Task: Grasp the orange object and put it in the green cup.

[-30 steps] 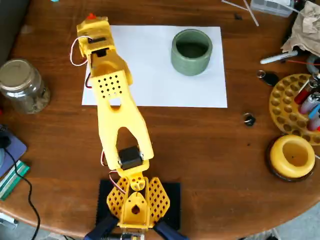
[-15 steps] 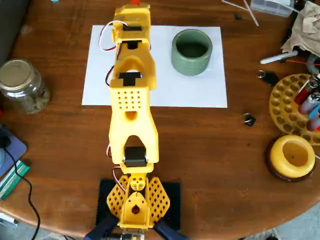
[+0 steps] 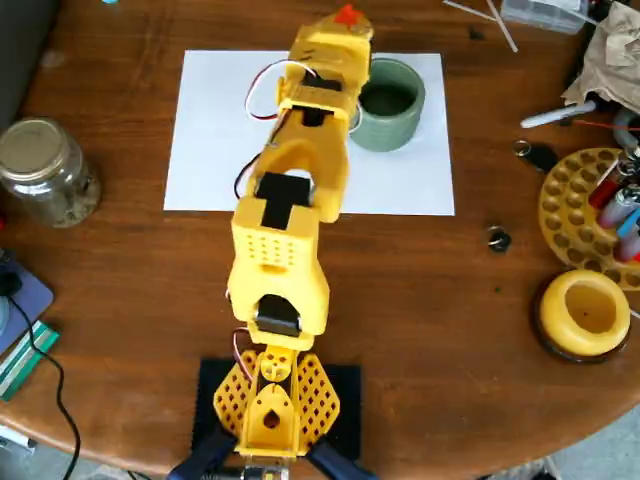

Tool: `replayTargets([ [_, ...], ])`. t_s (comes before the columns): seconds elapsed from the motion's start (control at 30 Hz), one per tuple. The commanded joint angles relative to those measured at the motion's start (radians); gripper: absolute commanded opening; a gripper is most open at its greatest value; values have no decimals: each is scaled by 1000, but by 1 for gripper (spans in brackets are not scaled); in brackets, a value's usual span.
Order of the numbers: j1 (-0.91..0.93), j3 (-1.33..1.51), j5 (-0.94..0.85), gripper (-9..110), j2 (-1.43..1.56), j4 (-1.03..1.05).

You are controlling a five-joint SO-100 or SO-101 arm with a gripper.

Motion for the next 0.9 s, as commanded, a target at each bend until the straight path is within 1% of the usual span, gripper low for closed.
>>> replayTargets([
  [0.0,41,35,-9,0,91,-23],
  [0.43,130,255,-11,0,258,-34],
  [0.87,137,334,-11,0,308,-34],
])
